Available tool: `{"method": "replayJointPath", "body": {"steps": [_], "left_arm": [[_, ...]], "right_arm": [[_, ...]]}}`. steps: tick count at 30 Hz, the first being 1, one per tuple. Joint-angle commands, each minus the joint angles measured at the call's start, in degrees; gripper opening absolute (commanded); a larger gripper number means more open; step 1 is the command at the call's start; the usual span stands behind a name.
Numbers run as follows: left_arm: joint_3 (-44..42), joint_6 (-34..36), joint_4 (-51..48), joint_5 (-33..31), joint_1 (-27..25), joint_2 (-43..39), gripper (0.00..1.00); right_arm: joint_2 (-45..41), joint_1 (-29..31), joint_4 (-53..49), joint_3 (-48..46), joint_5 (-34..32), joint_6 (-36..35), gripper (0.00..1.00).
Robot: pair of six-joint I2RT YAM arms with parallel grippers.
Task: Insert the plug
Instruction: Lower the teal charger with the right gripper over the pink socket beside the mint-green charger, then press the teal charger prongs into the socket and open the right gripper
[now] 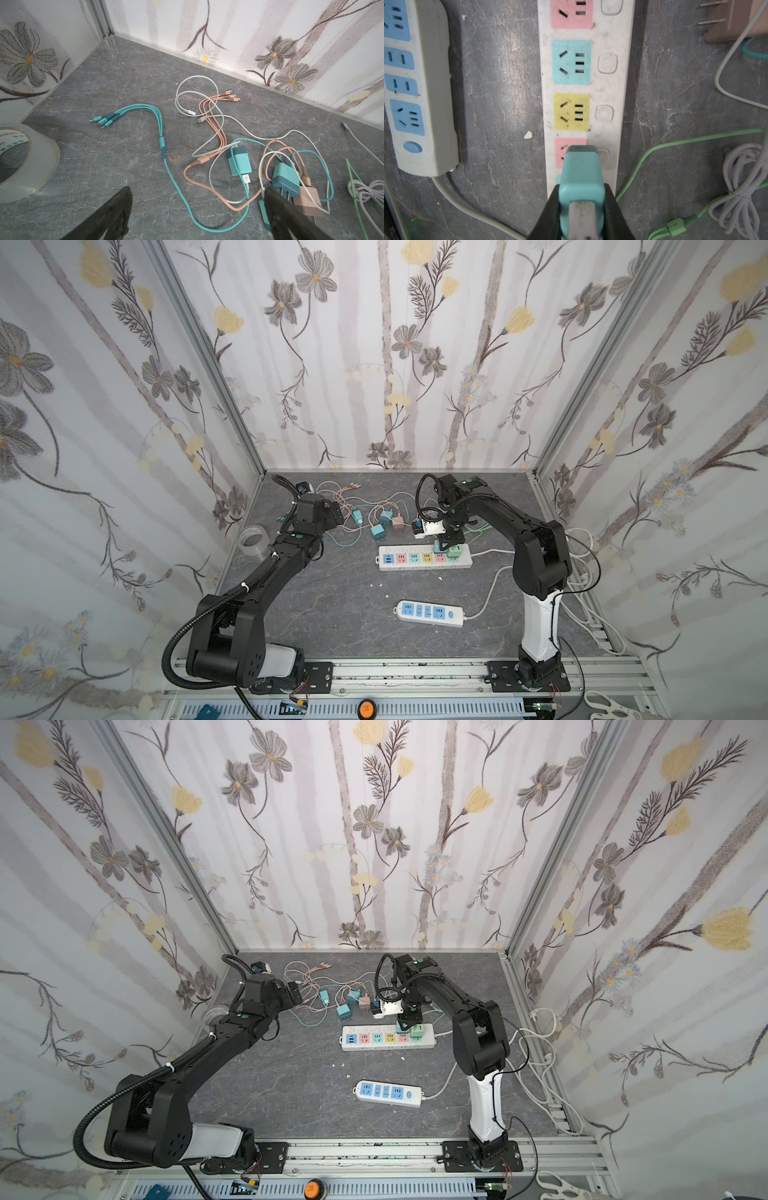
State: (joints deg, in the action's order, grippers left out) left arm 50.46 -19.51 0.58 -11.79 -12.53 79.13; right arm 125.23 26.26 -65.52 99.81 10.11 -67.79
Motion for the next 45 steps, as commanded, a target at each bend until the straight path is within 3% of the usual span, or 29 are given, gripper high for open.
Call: {"method": "replayJointPath", "body": {"steps": [1, 8, 21, 42, 45], "left_arm": [[-0.18, -0.53, -0.05, -0.51, 0.06, 0.36, 1.00], [-0.18, -0.38, -0.57, -0.12, 0.05, 0.67, 1.00], [-0.26, 0.00, -0.69, 0.36, 0.05, 0.94, 1.00], [-0.14, 0.78, -0.58, 1.66, 0.05, 2.65, 1.00], [0.32, 1.52, -0.48, 2.58, 0.05, 2.99, 1.00]], "right_arm": [[-0.80, 0.34, 1.66, -0.40, -0.31, -1.12, 0.00], [-0.82, 0.46, 2.97, -2.18, -1.85, -1.21, 0.00], [-1.52, 0.57, 3.59, -4.45, 1.15, -0.50, 0.00], [-0.18, 1.78, 8.34, -11.13, -7.72, 1.21, 0.00], [-1.44, 2.04, 8.17, -9.98, -5.80, 2.92, 0.31]]}}
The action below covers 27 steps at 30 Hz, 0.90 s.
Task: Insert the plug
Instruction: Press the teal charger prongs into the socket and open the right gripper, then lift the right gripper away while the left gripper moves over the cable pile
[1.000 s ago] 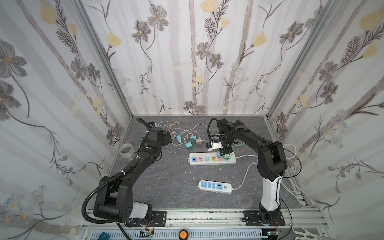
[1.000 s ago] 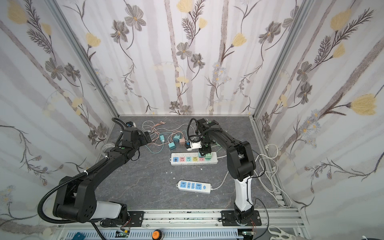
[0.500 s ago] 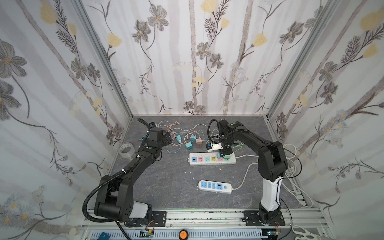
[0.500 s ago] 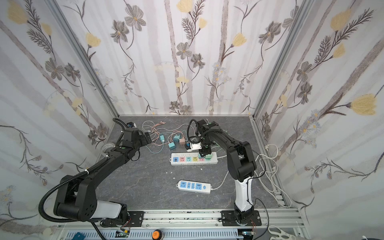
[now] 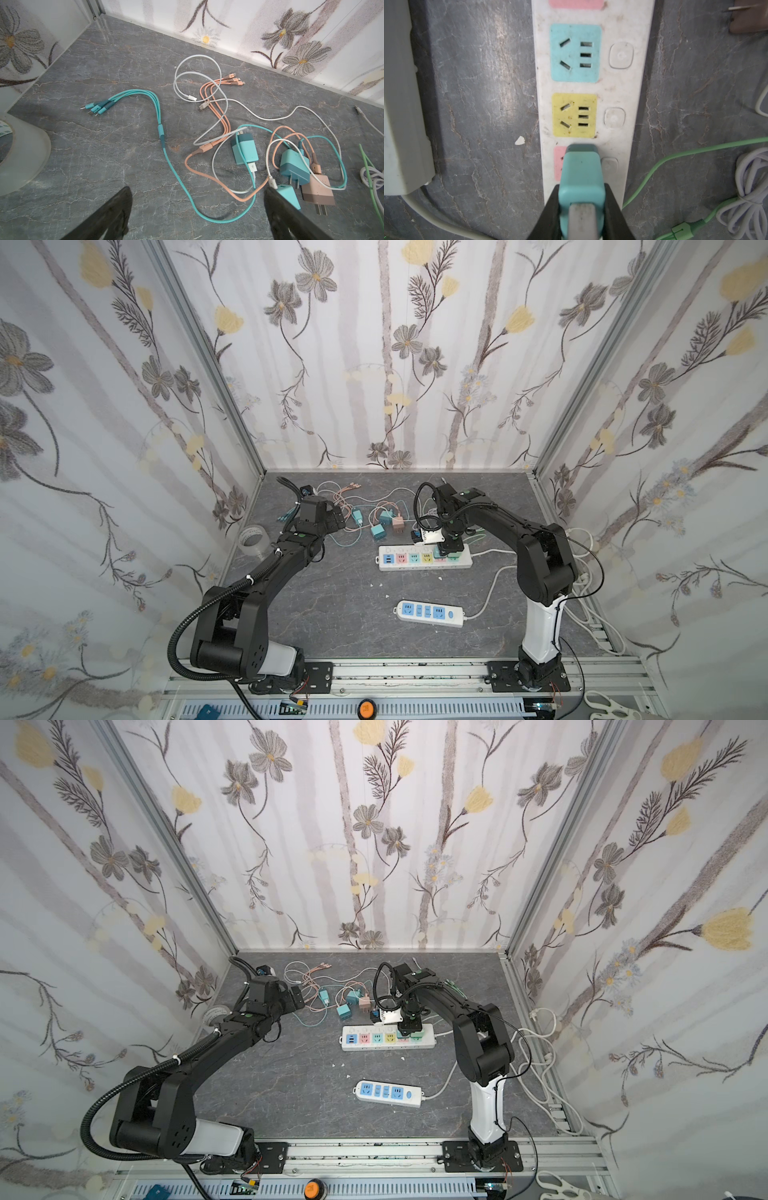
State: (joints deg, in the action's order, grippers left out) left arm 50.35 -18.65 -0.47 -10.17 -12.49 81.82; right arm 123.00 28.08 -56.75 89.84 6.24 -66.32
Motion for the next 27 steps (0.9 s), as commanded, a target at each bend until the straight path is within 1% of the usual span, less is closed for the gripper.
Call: {"method": "replayJointPath", "body": {"steps": [1, 4, 5, 6, 9, 11, 14, 17, 19, 22, 23, 25, 26, 27], "left_arm": [[0.55, 0.80, 0.60, 1.35, 0.01, 0.51, 1.00], [1.53, 1.25, 0.48, 3.29, 0.01, 1.51, 1.00], [2.04, 1.25, 0.24, 4.14, -0.06, 1.96, 1.00], [2.54, 1.21, -0.09, 4.98, -0.08, 2.49, 1.00], [4.21, 0.65, -1.09, 7.74, -0.55, 4.00, 1.00], [5.81, 0.42, -2.40, 9.16, -1.47, 5.33, 1.00], [10.84, -0.62, -7.39, 9.75, -3.71, 8.86, 1.00], [16.06, -1.65, -11.64, 9.83, -7.22, 12.65, 1.00], [19.85, -2.57, -14.18, 9.82, -9.69, 15.37, 1.00], [26.78, -3.56, -19.17, 10.15, -13.61, 20.21, 1.00], [29.19, -3.58, -20.73, 10.47, -14.95, 21.88, 1.00], [34.15, -3.88, -23.50, 11.12, -17.04, 25.08, 1.00], [37.10, -4.38, -25.45, 11.88, -17.95, 27.02, 1.00], [39.87, -5.13, -27.29, 12.78, -18.74, 29.07, 1.00]], "right_arm": [[0.39, 0.30, -0.86, 0.66, -1.13, 1.92, 0.39], [-1.10, 0.52, -2.00, 2.29, 0.00, 2.16, 0.61], [-1.67, 0.49, -2.23, 2.68, -0.35, 2.16, 0.87], [-2.38, 0.49, -2.41, 3.07, -0.87, 2.16, 0.99], [-5.61, 0.49, -2.77, 3.48, -0.62, 1.99, 0.99], [-8.62, 0.50, -2.98, 3.33, 1.47, 1.97, 0.99], [-13.58, 0.35, -2.04, 3.04, 5.67, 2.81, 0.99], [-19.47, -0.50, 4.15, 0.21, 8.99, 5.98, 0.99], [-23.94, -1.23, 12.74, -4.01, 9.62, 10.49, 0.99], [-32.76, -2.48, 31.59, -13.66, 8.52, 22.30, 1.00], [-35.69, -3.09, 39.54, -17.61, 6.87, 28.49, 0.99], [-40.06, -4.09, 53.21, -24.30, -1.08, 42.59, 0.99], [-42.23, -5.06, 57.33, -26.89, -4.37, 49.59, 0.99], [-44.01, -6.15, 59.32, -28.78, -6.79, 55.94, 0.99]]}}
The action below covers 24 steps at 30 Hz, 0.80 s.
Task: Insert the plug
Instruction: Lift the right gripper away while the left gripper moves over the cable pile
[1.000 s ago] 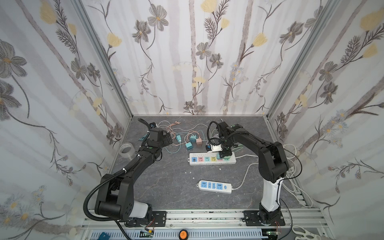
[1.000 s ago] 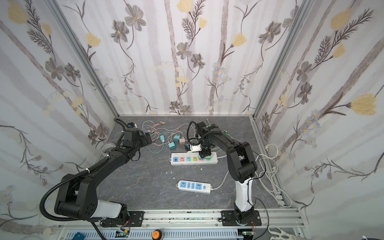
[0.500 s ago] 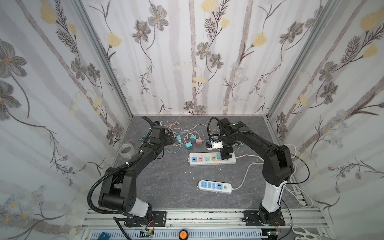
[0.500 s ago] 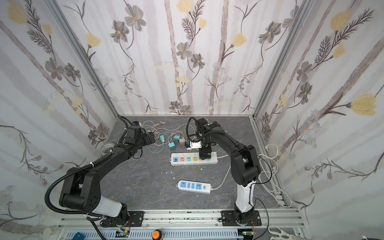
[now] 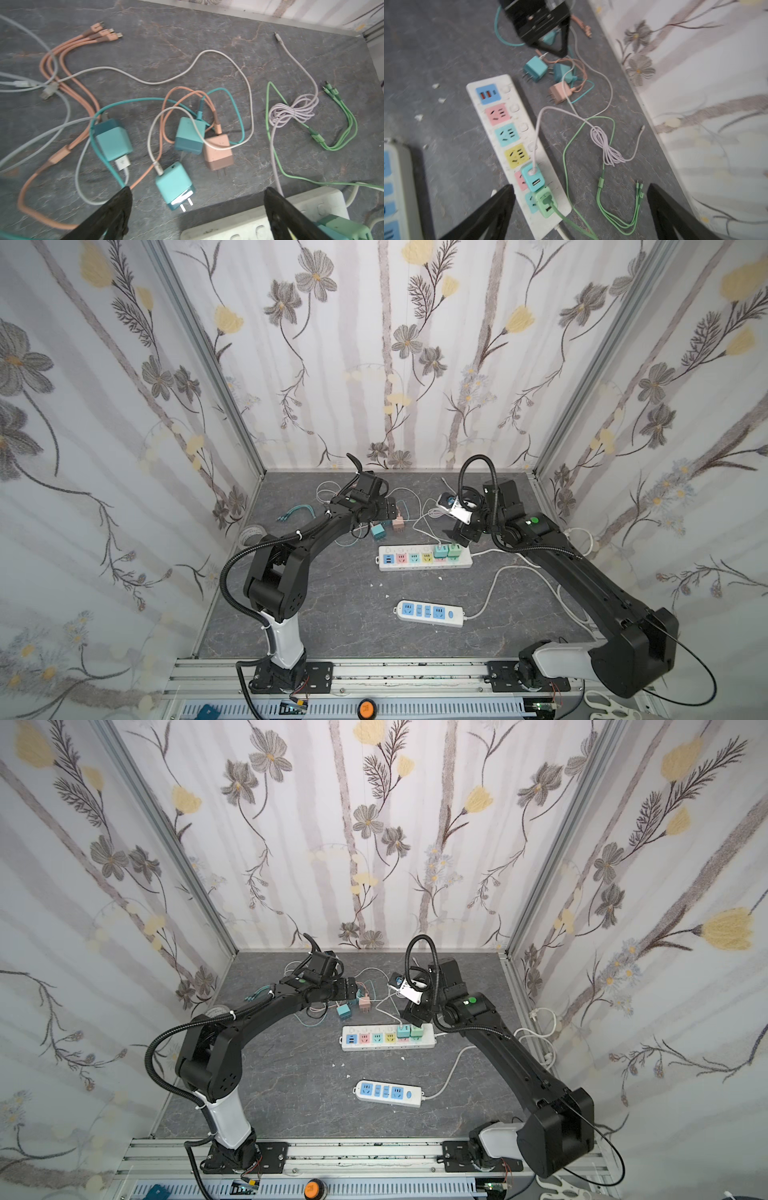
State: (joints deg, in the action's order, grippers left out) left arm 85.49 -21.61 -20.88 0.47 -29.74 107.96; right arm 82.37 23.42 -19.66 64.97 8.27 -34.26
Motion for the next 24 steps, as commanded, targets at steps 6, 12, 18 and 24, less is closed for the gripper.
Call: {"method": "replayJointPath", "body": {"steps": [6, 12, 18, 24], "left_arm": [[15.09, -9.35, -12.53, 6.53, -4.59, 12.02, 1.00], [22.89, -11.32, -12.47, 11.67, -6.34, 18.85, 0.97], [34.31, -9.91, -15.64, 12.71, -6.74, 27.79, 0.82], [48.73, -10.46, -20.97, 15.51, -6.95, 38.02, 0.58]], "right_arm": [[-10.63, -8.02, 14.26, -7.44, -15.02, 53.74, 0.99], [-14.30, -8.75, 13.81, -13.16, -16.40, 60.07, 0.99], [-15.48, -8.83, 16.03, -16.32, -17.65, 61.34, 0.99], [-17.25, -9.09, 13.92, -16.50, -21.21, 59.72, 0.99]]}}
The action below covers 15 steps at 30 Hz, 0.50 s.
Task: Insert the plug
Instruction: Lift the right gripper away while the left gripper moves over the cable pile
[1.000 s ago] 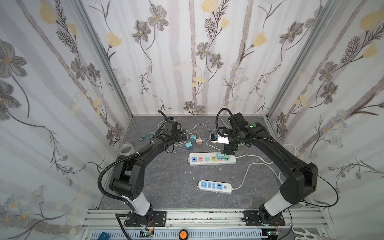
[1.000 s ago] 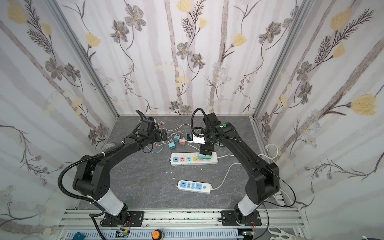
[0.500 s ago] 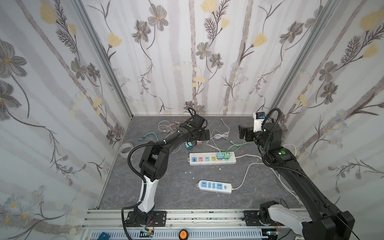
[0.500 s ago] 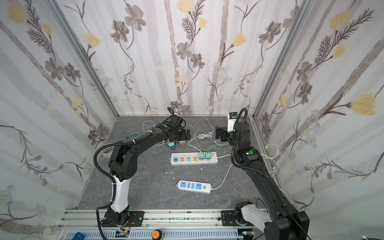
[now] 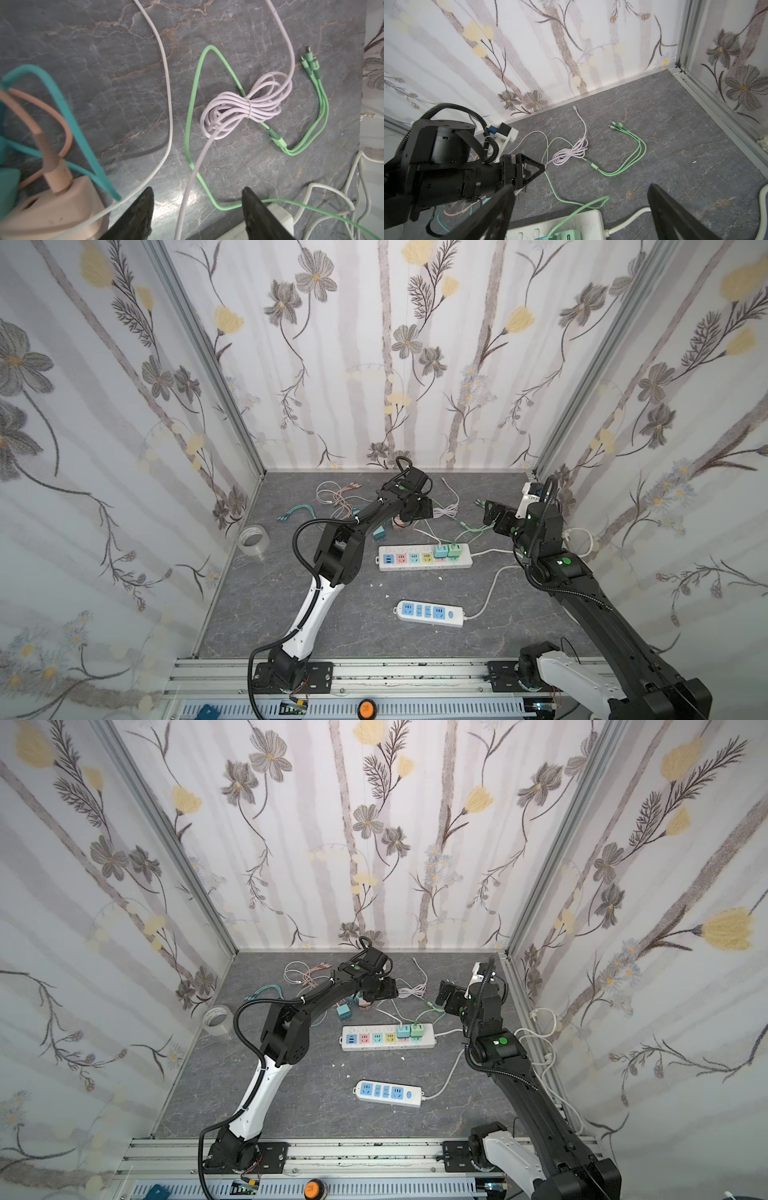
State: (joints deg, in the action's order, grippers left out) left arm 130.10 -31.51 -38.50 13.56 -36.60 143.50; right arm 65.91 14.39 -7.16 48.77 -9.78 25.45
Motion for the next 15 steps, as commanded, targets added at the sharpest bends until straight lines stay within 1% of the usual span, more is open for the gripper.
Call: {"method": "replayJointPath", "body": {"steps": [1, 6, 10, 11, 13, 15], "left_arm": [[5.25, -0.88, -2.86, 3.64, -0.19, 3.57, 0.56], [9.20, -3.35, 3.49, 9.48, -0.25, 7.97, 0.43], [12.29, -5.06, 8.77, 9.70, -0.03, 12.18, 0.37], [13.14, -5.66, 10.96, 10.37, 0.04, 13.21, 0.35], [14.60, -7.04, 18.49, 12.72, 0.10, 15.52, 0.35], [17.36, -9.12, 24.46, 13.15, 0.07, 18.00, 0.35]], "right_arm": [[-1.06, -0.14, 1.16, -0.33, -3.56, -0.36, 0.99], [-3.09, -0.30, -0.28, -1.02, -6.72, -2.15, 0.99], [-4.36, -0.33, -0.73, -2.07, -8.30, -2.38, 1.00], [-4.54, -0.34, -0.67, -2.24, -8.49, -2.34, 0.99], [-4.76, -0.34, -0.75, -2.48, -8.68, -2.42, 0.99], [-4.88, -0.42, -0.99, -2.51, -8.85, -2.51, 0.99]]}}
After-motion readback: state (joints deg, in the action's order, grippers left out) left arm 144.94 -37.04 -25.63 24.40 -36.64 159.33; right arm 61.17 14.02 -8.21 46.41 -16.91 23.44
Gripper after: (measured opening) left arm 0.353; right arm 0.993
